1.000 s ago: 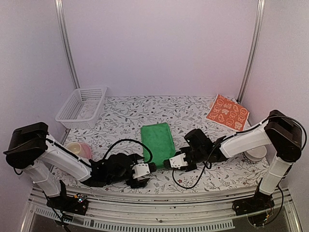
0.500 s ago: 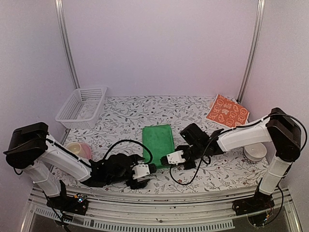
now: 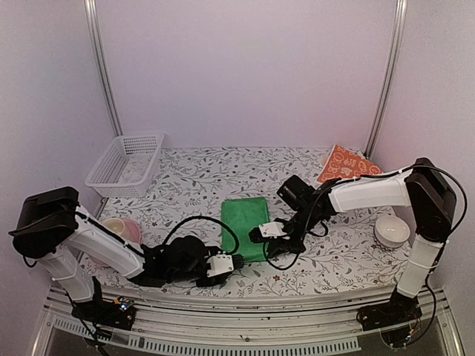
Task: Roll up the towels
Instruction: Roll the towel at the center of the board.
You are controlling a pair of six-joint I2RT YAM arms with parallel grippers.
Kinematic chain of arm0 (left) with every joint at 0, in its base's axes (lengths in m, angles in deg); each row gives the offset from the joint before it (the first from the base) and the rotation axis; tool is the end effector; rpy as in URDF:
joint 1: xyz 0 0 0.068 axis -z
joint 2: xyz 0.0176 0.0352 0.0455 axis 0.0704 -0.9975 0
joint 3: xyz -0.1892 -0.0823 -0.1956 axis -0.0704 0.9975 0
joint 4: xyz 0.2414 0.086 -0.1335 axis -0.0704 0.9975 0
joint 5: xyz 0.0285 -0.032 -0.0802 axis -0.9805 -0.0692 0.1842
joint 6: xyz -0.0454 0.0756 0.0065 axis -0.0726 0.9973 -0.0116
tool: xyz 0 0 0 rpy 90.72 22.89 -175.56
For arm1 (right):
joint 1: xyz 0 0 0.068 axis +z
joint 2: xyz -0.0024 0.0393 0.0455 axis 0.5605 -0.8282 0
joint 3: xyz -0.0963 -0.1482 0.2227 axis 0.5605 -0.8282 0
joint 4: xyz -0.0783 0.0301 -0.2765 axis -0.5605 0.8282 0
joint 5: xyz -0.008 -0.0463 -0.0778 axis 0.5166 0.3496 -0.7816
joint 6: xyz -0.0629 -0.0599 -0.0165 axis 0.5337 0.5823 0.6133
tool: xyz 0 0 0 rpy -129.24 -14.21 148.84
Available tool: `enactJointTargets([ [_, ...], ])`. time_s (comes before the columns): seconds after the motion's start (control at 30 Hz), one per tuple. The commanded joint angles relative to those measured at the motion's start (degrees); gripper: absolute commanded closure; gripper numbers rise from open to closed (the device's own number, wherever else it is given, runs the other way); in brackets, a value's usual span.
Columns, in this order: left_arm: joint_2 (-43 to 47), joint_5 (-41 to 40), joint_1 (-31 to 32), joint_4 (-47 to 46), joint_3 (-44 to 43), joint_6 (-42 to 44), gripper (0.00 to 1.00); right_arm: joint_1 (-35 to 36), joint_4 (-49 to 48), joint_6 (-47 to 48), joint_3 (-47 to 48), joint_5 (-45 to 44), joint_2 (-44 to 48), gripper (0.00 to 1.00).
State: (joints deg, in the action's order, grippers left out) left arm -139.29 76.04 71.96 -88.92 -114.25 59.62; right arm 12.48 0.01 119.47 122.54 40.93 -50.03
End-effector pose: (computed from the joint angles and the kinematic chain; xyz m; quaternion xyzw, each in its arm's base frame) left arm 0.1398 -0.2969 0.0732 0.6142 0.6433 -0.0623 0.4529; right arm 0.2367 0.3080 0.1202 -0.7697 0.5567 0.2424 0.1971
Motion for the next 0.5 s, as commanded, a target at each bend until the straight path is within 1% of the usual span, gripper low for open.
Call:
enactJointTargets([
  [0.0, -1.3, 0.8, 0.4, 0.2, -2.4, 0.9, 0.48, -1.8, 5.9, -1.0, 2.0, 4.5, -1.2, 0.98],
  [0.13, -0.2, 2.9, -1.0, 1.3, -2.8, 0.3, 0.57, -2.9, 6.3, -1.2, 2.4, 4.5, -1.5, 0.97],
  [0.23, 1.1, 5.1, -2.2, 1.5, -2.8, -1.0, 0.61, -2.9, 6.5, -1.2, 2.6, 3.9, -2.3, 0.97],
  [0.3, 1.6, 7.3, -3.0, 2.0, -2.9, -1.6, 0.66, -2.9, 6.7, -1.4, 2.8, 3.8, -2.8, 0.97],
  [0.37, 1.5, 8.2, -3.6, 3.0, -3.3, -2.1, 0.75, -2.9, 6.7, -1.4, 3.0, 3.5, -3.0, 0.97],
  [0.43, 0.9, 9.1, -4.2, 4.0, -4.0, -2.6, 0.80, -2.9, 6.7, -1.5, 3.0, 3.3, -3.1, 0.97],
  [0.47, 0.5, 9.5, -4.4, 4.6, -4.4, -2.8, 0.81, -2.9, 6.7, -1.5, 3.0, 3.2, -3.0, 0.97],
])
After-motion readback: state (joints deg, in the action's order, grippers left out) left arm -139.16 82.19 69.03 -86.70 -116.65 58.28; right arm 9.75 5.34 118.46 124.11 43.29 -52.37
